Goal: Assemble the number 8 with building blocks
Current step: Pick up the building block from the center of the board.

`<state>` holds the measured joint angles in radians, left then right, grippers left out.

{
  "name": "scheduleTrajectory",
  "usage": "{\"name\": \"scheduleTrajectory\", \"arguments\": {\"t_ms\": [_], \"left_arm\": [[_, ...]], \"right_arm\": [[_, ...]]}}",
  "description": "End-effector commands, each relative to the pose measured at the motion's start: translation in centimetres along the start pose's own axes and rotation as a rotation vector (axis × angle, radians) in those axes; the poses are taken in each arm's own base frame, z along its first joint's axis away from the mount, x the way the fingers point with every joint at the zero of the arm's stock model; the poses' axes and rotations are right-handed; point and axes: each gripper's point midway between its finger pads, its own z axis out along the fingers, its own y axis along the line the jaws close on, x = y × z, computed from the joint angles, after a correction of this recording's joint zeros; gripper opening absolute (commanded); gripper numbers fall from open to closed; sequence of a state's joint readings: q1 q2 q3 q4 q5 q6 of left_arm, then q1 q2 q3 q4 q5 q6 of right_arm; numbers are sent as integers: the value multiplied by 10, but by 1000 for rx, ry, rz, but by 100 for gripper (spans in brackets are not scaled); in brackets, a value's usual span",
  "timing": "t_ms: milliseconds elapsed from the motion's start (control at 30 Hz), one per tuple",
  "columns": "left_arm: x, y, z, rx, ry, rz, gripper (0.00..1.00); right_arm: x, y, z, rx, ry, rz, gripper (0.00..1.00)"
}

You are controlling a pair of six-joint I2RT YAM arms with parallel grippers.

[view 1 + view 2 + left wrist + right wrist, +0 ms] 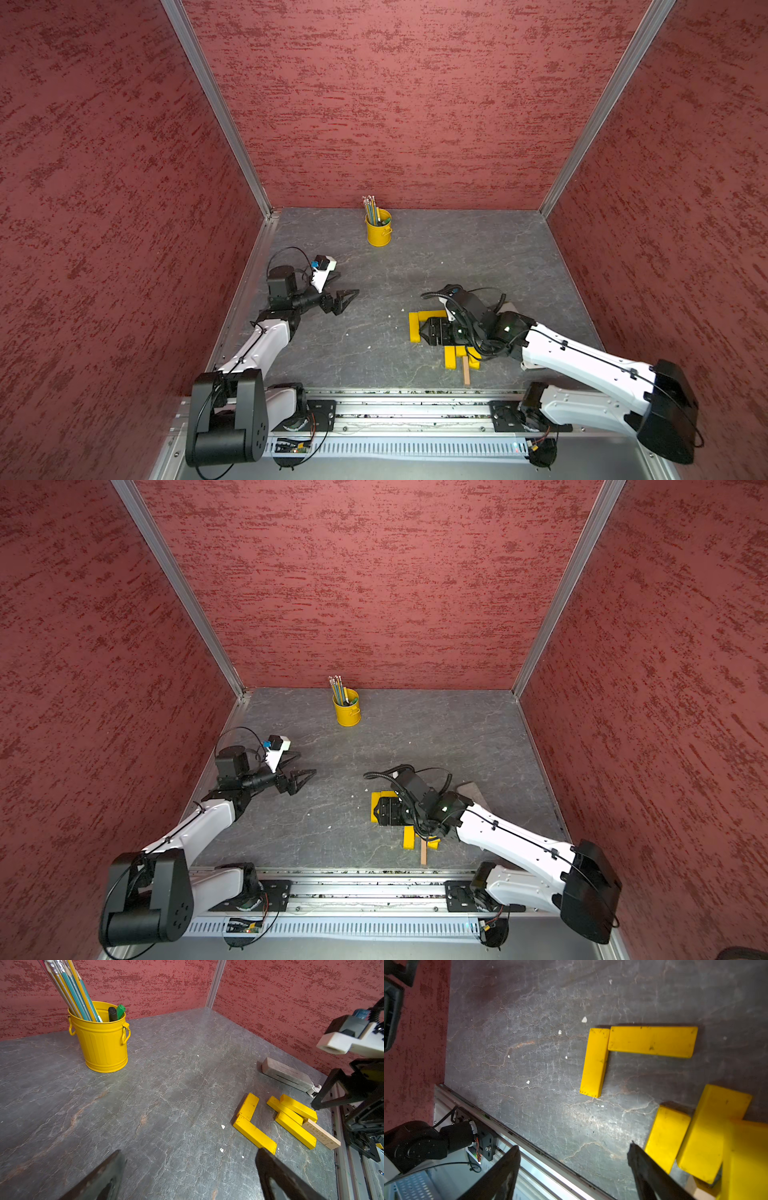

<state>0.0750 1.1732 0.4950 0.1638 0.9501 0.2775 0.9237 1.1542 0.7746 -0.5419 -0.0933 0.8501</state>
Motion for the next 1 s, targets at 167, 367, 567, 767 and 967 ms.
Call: {"name": "scheduleTrajectory", "arguments": {"t_ms": [167, 367, 567, 767, 967], "left_arm": [[-9, -4, -4, 5, -22, 24, 100], [-12, -4, -3, 14, -26, 24, 100], [-13, -4, -2, 22, -29, 18, 100], [-15, -5, -1, 33, -27, 13, 100], [-14, -5, -1, 35, -26, 11, 100]], "right_arm": [[46, -40, 16, 103, 123, 198, 73], [61, -61, 21, 156, 145, 240, 64], [60, -70, 29, 233, 161, 197, 62], [59, -84, 29, 318, 156, 172, 61], [56, -89, 27, 353, 150, 156, 61]]}}
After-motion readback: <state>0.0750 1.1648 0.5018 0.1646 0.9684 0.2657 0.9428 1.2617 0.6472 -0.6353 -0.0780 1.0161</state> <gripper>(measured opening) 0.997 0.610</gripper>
